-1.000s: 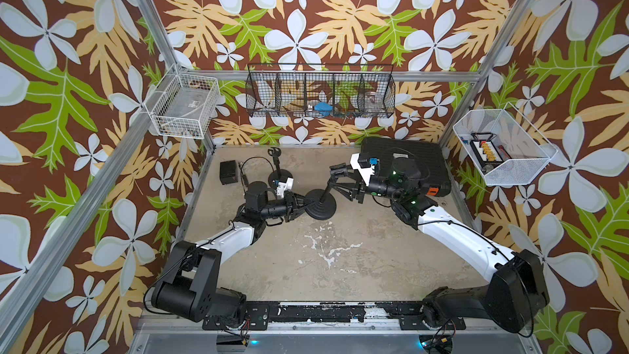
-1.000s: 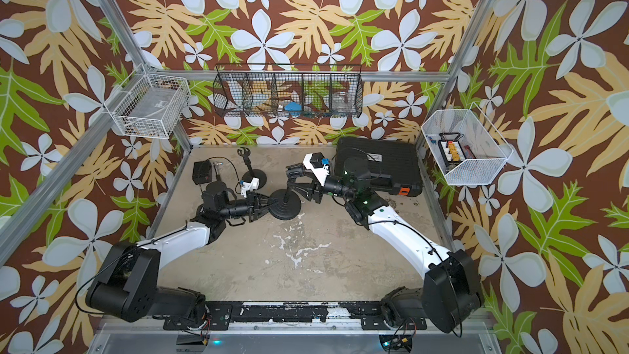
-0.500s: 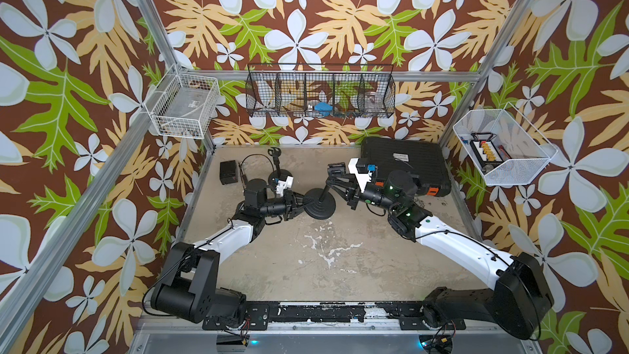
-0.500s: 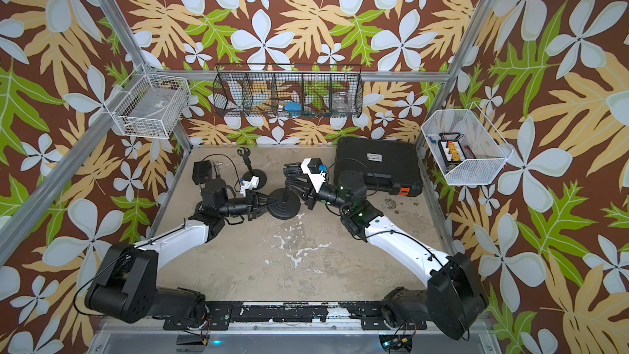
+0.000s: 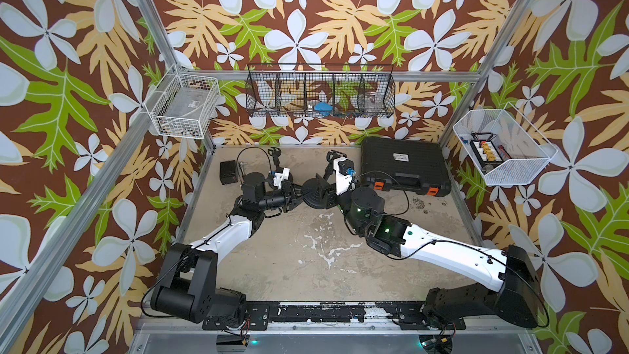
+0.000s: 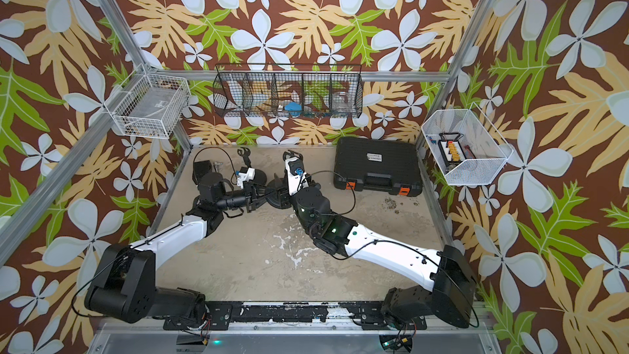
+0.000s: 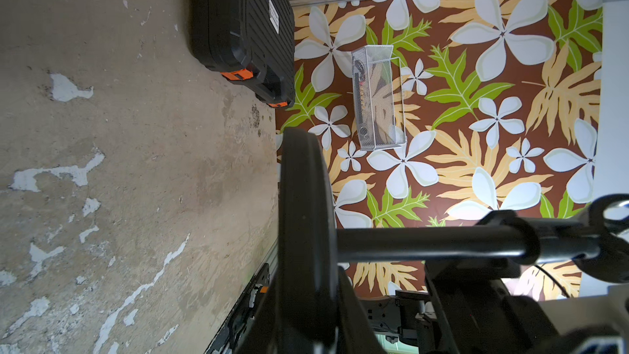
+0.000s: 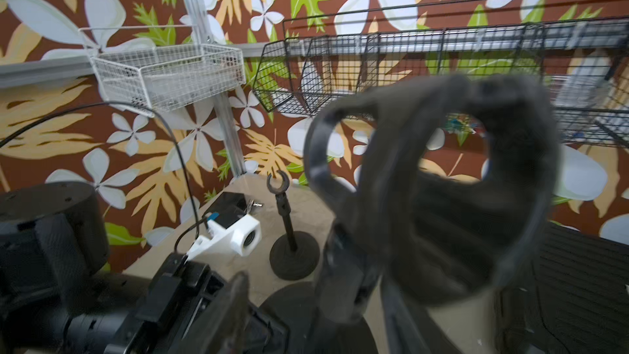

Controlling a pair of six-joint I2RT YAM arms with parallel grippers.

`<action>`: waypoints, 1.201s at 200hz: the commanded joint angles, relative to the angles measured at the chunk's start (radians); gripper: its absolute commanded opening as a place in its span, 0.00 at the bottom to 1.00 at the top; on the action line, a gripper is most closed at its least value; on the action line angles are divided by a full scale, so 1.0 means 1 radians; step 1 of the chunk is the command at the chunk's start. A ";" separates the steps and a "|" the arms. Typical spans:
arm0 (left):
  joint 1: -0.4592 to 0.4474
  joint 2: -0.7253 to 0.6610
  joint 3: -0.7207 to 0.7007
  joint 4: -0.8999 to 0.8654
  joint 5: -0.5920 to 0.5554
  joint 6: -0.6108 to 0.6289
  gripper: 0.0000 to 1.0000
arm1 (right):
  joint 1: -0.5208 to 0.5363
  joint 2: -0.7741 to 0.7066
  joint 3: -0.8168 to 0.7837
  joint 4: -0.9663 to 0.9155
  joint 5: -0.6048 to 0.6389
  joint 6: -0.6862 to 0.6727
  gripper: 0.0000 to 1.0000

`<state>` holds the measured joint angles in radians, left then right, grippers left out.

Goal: Assemble a microphone stand
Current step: Screw the microphone stand pole into the microphone stand base.

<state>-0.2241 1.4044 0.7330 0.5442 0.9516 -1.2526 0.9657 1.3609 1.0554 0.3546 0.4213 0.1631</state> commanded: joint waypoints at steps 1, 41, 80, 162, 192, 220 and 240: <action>0.029 0.015 0.015 0.060 0.039 -0.006 0.00 | -0.073 -0.062 -0.038 -0.002 -0.312 -0.016 0.90; 0.046 0.050 0.020 0.073 0.097 -0.014 0.00 | -0.253 -0.110 -0.088 -0.005 -0.848 -0.164 0.86; 0.047 0.054 -0.008 0.153 0.125 -0.053 0.00 | -0.420 -0.082 -0.070 0.019 -1.110 -0.109 0.72; 0.046 0.082 -0.010 0.166 0.177 -0.031 0.00 | -0.507 0.080 0.043 0.081 -1.363 -0.073 0.63; 0.046 0.088 -0.012 0.157 0.185 -0.023 0.00 | -0.470 0.112 0.090 0.067 -1.307 -0.134 0.64; 0.047 0.085 -0.013 0.145 0.188 -0.011 0.00 | -0.465 0.139 0.117 0.084 -1.318 -0.119 0.63; 0.046 0.079 -0.014 0.145 0.188 -0.009 0.00 | -0.457 0.157 0.121 0.109 -1.323 -0.103 0.55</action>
<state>-0.1787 1.4937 0.7189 0.6464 1.1084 -1.2831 0.4999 1.5036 1.1683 0.4175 -0.8864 0.0471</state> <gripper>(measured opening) 0.216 0.597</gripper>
